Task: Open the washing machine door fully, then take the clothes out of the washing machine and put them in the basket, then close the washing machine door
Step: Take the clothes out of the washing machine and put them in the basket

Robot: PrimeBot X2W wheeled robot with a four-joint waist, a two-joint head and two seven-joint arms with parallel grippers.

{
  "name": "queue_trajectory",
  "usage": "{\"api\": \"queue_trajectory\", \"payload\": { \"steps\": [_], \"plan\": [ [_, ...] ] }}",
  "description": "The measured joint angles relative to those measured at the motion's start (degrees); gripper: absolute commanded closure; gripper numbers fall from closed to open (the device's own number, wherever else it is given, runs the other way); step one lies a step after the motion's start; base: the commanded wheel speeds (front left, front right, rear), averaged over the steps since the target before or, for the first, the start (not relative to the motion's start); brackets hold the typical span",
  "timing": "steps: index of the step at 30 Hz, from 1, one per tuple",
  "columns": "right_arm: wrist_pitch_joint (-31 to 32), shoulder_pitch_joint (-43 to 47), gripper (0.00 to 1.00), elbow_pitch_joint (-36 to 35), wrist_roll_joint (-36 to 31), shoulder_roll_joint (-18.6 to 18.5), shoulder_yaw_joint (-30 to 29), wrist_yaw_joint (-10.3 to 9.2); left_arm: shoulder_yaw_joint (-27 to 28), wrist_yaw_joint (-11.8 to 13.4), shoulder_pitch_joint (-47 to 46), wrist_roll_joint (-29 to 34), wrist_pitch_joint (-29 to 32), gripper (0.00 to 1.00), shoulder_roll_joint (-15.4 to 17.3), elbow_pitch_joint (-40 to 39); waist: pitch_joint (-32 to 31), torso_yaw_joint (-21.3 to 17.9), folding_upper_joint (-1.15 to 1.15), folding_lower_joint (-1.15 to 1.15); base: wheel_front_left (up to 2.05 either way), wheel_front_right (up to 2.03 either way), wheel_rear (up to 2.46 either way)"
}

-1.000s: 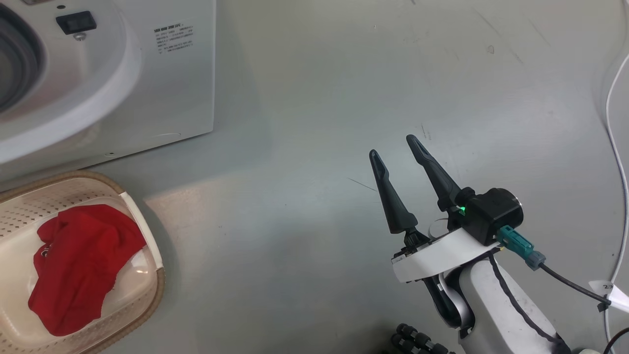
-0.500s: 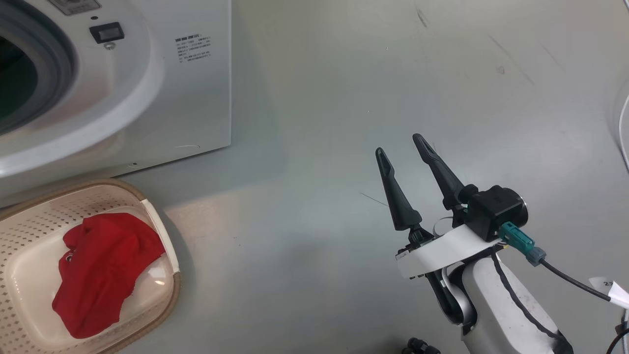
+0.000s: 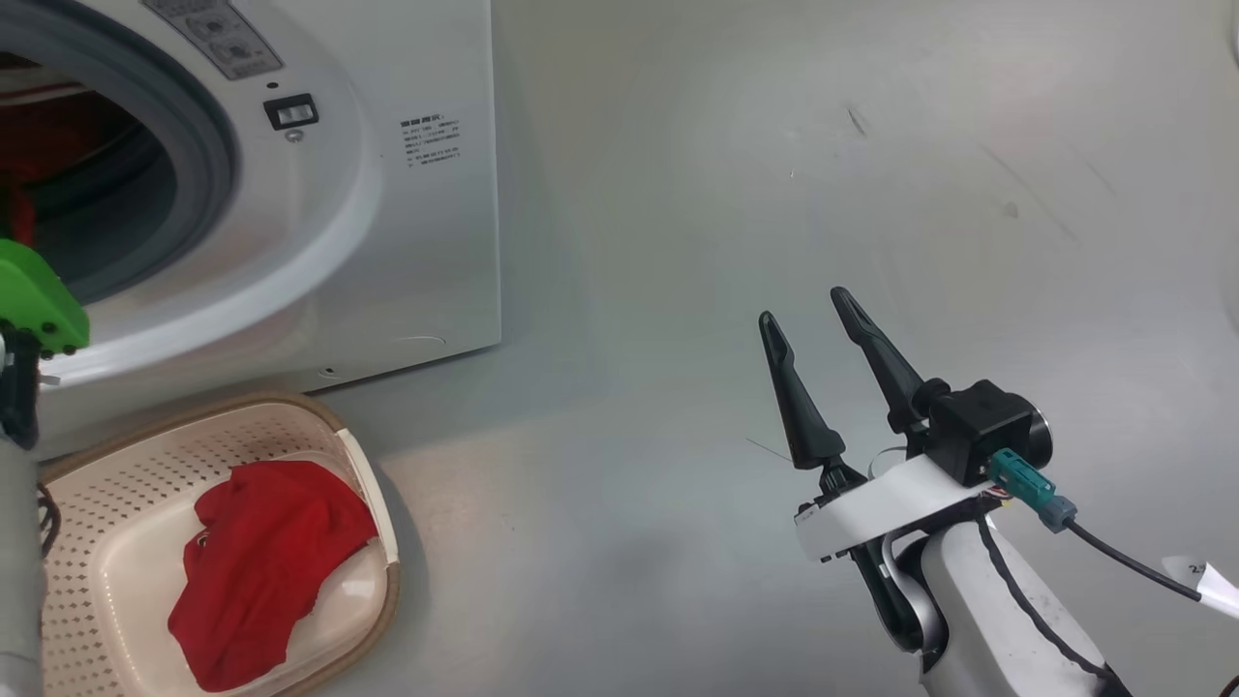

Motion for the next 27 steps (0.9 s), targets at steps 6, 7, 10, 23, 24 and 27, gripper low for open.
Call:
{"api": "queue_trajectory", "payload": {
  "steps": [6, 7, 10, 23, 24, 27],
  "plan": [
    [0.0, 1.3, 0.0, 0.8, -0.5, 0.0, -0.7, 0.4, -0.4, -0.3, 2.8, -0.5, -2.7, 1.0, -1.3, 0.5, -3.0, 1.2, 0.0, 0.0, 0.0, 0.0, 0.0],
    [0.0, 1.5, 0.0, 1.0, -0.5, 0.0, -0.9, 0.42, -0.5, -0.3, 3.3, -0.5, -3.2, 1.0, -1.5, 0.6, -3.4, 1.4, 0.0, 0.0, 0.0, 0.0, 0.0],
    [0.0, 2.1, 0.0, 1.4, -0.6, 0.0, -1.4, 0.59, -0.6, -0.4, 4.7, -1.0, -4.6, 1.0, -2.4, 0.9, -4.9, 2.0, 0.0, 0.0, 0.0, 0.0, 0.0],
    [0.0, 5.9, 0.0, 3.1, -1.1, -0.4, -2.6, 1.92, -2.5, -0.8, 12.8, -2.4, -10.4, 1.0, -4.7, 1.8, -11.5, 4.7, 0.0, 0.0, 0.0, 0.0, 0.0],
    [0.0, 6.1, 0.0, 3.2, -1.1, -0.5, -2.7, 1.93, -2.6, -0.8, 13.4, -2.4, -10.5, 1.0, -4.8, 1.8, -12.0, 4.9, 0.0, 0.0, 0.0, 0.0, 0.0],
    [0.0, 6.8, 0.0, 3.4, -1.2, -0.7, -2.9, 2.03, -3.0, -0.8, 15.2, -2.4, -10.9, 1.0, -5.1, 1.8, -13.4, 5.5, 0.0, 0.0, 0.0, 0.0, 0.0]
  ]
}}
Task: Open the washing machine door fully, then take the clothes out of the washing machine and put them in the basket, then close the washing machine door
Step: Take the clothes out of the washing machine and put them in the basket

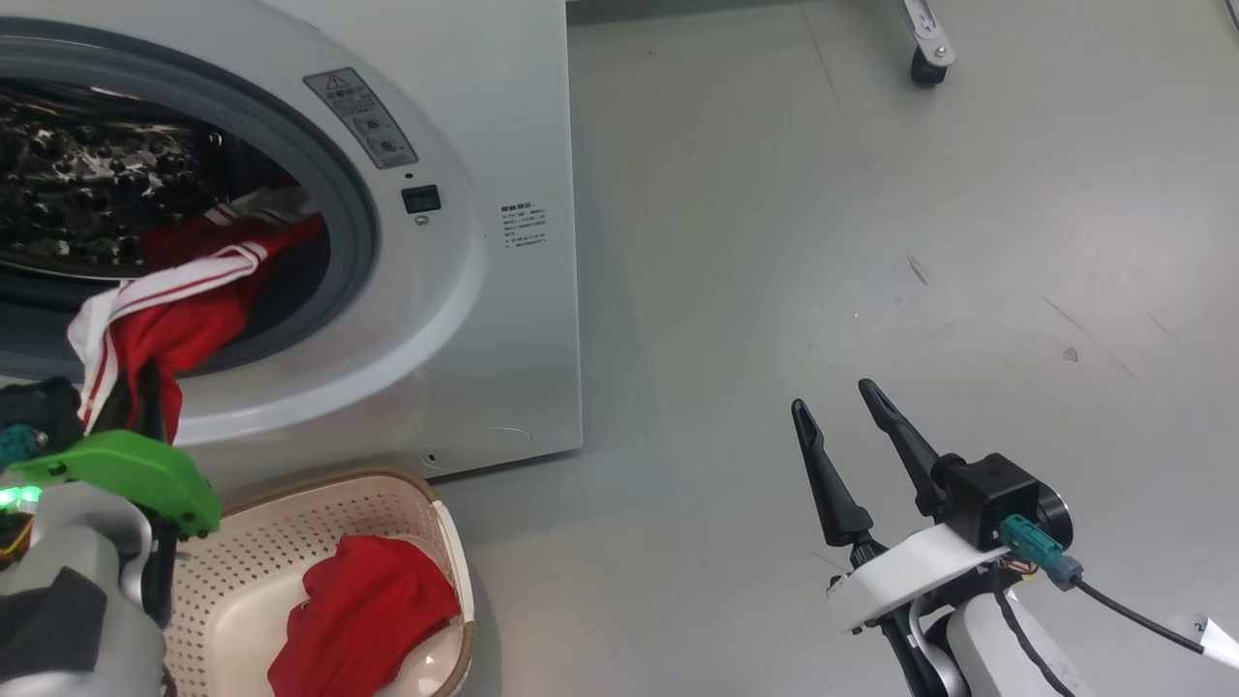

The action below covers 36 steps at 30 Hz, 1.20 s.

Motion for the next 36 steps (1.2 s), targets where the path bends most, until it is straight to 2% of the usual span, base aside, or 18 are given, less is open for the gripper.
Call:
{"api": "queue_trajectory", "payload": {
  "steps": [13, 22, 29, 36],
  "plan": [
    [0.0, 2.8, 0.0, 0.6, -0.2, -0.4, -1.2, 0.42, -1.5, 0.0, 7.2, -0.1, -1.5, 1.0, -2.6, -0.7, -5.2, 2.2, 0.0, 0.0, 0.0, 0.0, 0.0],
    [0.0, 3.9, 0.0, 0.2, -0.3, -0.3, -1.4, 0.89, -1.0, 0.0, 10.6, -1.1, -2.0, 1.0, -3.3, -4.1, -6.2, 3.4, 0.0, 0.0, 0.0, 0.0, 0.0],
    [0.0, 4.0, 0.0, -0.2, -0.4, -0.3, -2.0, 0.9, -0.6, 0.0, 11.6, -1.2, -2.5, 1.0, -3.4, -10.2, -5.9, 4.0, 0.0, 0.0, 0.0, 0.0, 0.0],
    [0.0, 4.0, 0.0, -0.5, -0.7, -0.3, -2.0, 1.41, 1.3, 0.0, 12.1, -0.4, -2.5, 1.0, -3.2, -21.4, -5.5, 4.5, 0.0, 0.0, 0.0, 0.0, 0.0]
  ]
}}
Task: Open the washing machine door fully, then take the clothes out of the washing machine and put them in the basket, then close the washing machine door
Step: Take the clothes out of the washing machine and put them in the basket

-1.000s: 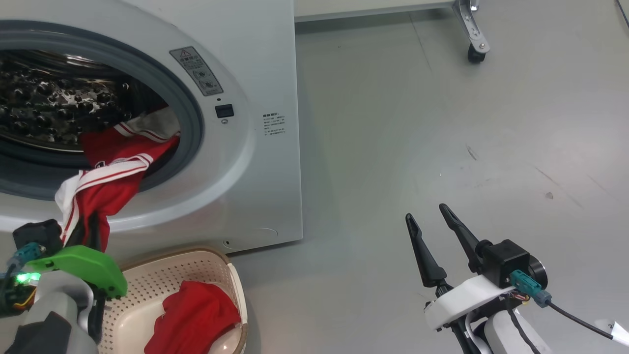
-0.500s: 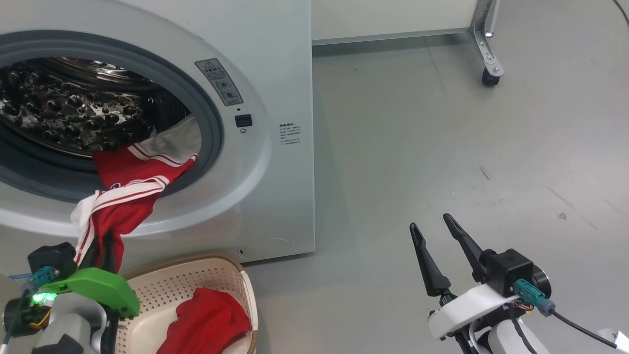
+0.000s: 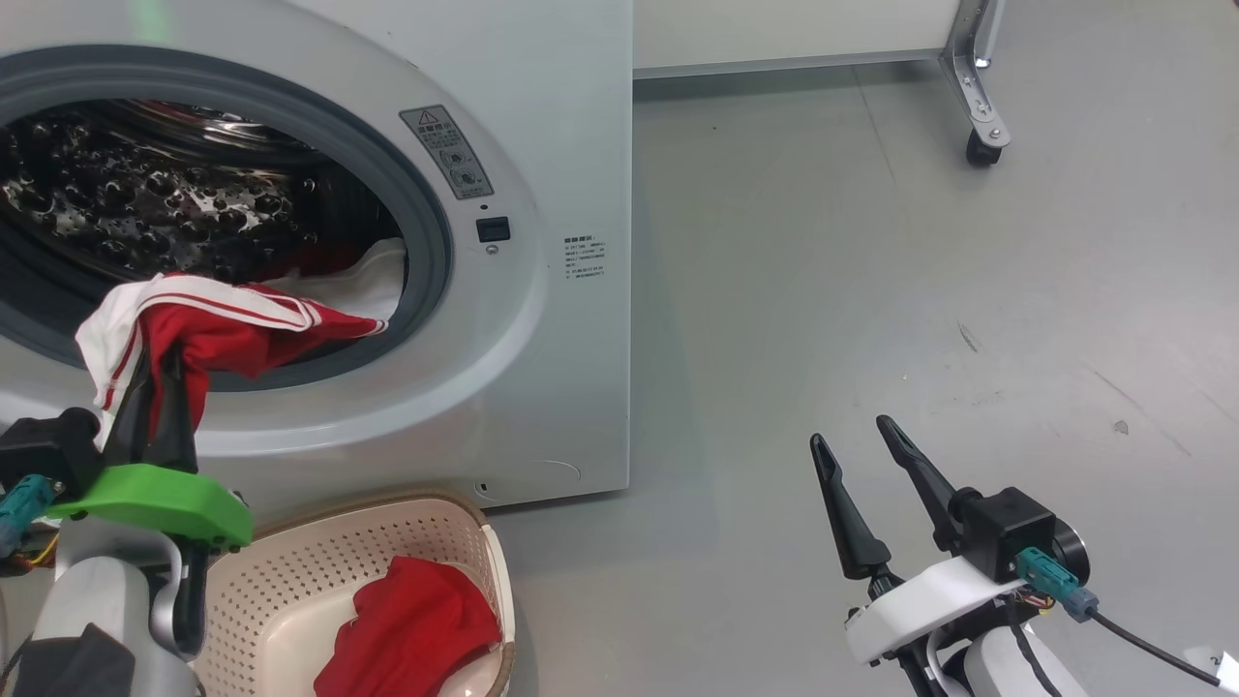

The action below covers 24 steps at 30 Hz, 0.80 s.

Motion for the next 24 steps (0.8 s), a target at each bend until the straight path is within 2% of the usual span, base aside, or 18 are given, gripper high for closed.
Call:
{"api": "queue_trajectory", "payload": {
  "steps": [24],
  "plan": [
    [0.0, 0.0, 0.0, -0.2, -0.5, 0.1, -0.6, 0.51, 6.0, 0.0, 5.8, 2.5, -0.2, 1.0, -1.8, -25.0, -0.2, -0.3, 0.0, 0.0, 0.0, 0.0, 0.0]
  ]
}}
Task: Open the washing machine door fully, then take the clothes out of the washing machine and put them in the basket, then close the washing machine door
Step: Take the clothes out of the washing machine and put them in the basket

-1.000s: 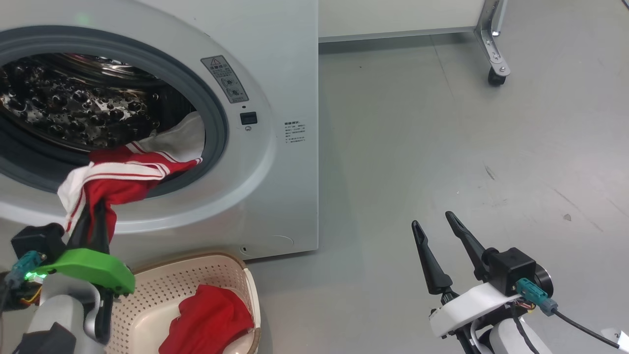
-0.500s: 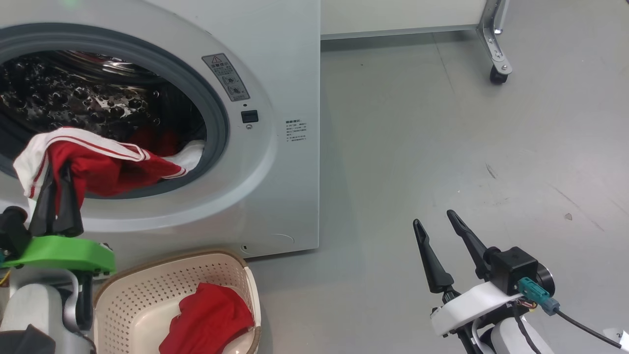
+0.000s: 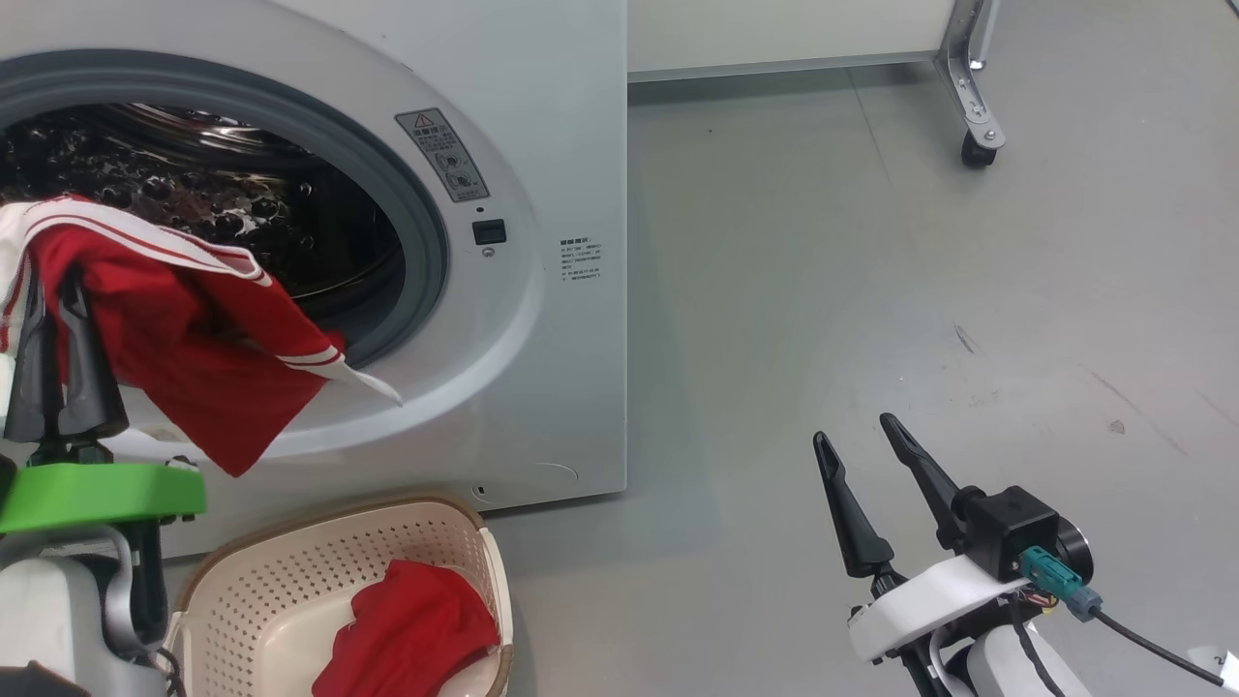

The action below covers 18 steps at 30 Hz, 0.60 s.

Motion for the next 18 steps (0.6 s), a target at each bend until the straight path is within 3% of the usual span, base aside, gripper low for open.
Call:
{"api": "queue_trajectory", "payload": {
  "steps": [8, 18],
  "plan": [
    [0.0, 0.0, 0.0, 0.0, -0.1, 0.0, 0.0, 0.14, -1.2, 0.0, 3.9, 0.3, 0.0, 1.0, -0.8, -0.5, 0.3, -0.3, 0.0, 0.0, 0.0, 0.0, 0.0],
    [0.0, 0.0, 0.0, 0.0, -0.5, 0.1, 0.7, 0.53, -4.7, 0.0, 9.7, 0.7, 0.6, 1.0, -0.9, 7.7, 1.6, -1.4, 0.0, 0.0, 0.0, 0.0, 0.0]
  ]
}}
